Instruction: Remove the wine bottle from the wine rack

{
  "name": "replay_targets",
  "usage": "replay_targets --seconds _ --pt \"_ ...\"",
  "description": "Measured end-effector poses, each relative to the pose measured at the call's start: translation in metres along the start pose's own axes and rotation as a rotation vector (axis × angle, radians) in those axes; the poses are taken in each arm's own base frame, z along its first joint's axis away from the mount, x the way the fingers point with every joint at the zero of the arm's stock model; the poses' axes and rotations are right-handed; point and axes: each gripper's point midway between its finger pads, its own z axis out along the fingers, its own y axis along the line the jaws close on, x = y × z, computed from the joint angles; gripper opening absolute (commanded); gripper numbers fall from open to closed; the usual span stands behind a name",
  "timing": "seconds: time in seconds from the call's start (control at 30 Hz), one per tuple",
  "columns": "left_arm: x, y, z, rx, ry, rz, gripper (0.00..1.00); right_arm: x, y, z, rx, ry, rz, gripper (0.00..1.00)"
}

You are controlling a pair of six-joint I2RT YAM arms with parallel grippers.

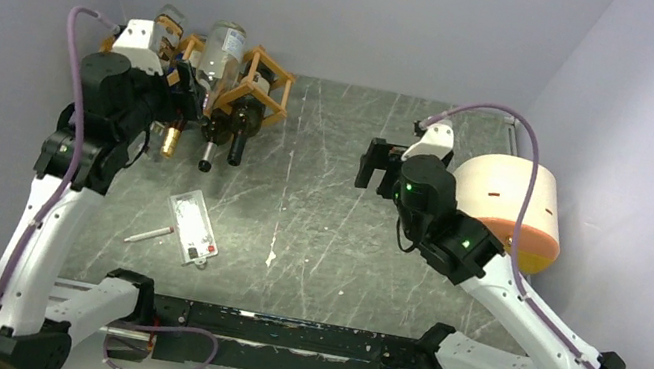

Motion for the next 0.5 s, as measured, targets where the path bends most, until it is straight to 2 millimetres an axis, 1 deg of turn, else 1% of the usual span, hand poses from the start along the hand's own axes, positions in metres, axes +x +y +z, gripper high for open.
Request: replay_targets --seconds 0.07,0.13,0.3,0.5 --pt "0.009 0.004 0.011 -0.013 0.042 0.0 0.96 0.009 0.005 0.004 -0.018 0.031 -0.018 1.0" --pt "0.019 0.007 0.02 -0.022 0.087 0.0 0.96 0.014 0.009 0.005 -0.043 0.048 -0.033 1.0" --pt "0.043 0.012 0.045 -0.012 0.198 -0.016 0.96 0.023 0.02 0.001 -0.134 0.076 -0.063 1.0" --pt "0.065 0.02 0.072 0.048 0.303 -0.108 0.96 0.032 0.031 -0.004 -0.22 0.105 -0.083 1.0"
